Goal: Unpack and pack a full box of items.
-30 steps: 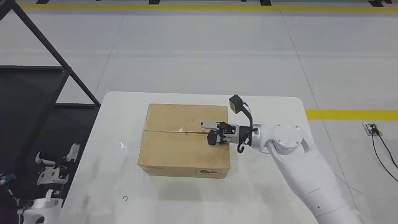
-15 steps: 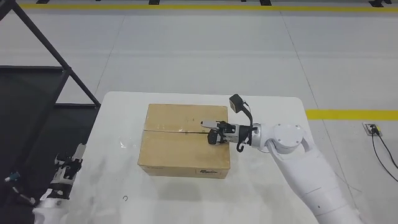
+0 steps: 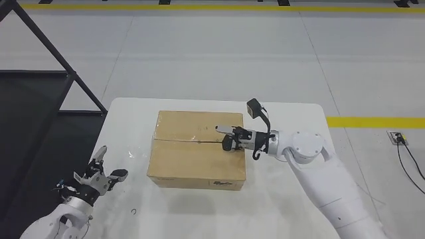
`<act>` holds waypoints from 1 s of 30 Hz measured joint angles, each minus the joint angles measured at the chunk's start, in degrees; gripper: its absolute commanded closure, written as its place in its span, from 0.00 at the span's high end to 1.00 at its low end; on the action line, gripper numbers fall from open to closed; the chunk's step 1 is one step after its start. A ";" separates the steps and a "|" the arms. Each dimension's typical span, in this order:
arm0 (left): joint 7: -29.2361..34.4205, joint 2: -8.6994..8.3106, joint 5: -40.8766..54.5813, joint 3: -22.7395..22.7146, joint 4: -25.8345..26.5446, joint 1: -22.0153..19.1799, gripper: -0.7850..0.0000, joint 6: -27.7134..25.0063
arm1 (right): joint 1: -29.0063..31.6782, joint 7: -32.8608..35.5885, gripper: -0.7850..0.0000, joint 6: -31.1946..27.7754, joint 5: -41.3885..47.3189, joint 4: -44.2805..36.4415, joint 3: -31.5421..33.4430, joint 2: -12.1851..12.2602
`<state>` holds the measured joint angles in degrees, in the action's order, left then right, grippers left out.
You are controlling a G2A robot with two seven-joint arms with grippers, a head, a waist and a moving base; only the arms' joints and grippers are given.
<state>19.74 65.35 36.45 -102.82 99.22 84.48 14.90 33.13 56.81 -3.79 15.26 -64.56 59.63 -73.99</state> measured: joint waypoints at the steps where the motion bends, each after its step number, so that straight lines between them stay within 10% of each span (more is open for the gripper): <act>1: -0.12 0.00 -0.95 0.00 0.01 0.03 1.00 -1.19 | -0.06 0.01 1.00 0.02 -0.03 0.14 -0.04 0.00; 19: -10.45 0.66 -21.66 12.75 -3.14 -5.18 1.00 -3.43 | -1.76 0.53 1.00 0.01 1.08 3.08 -0.87 -0.45; 30: -13.81 2.50 -12.62 17.99 -8.92 -11.81 1.00 -3.85 | -2.33 0.66 1.00 -0.58 1.63 4.49 -1.03 -0.64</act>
<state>5.93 67.85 23.84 -84.83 90.29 72.67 11.05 30.80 57.47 -4.38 16.89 -60.07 58.60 -74.63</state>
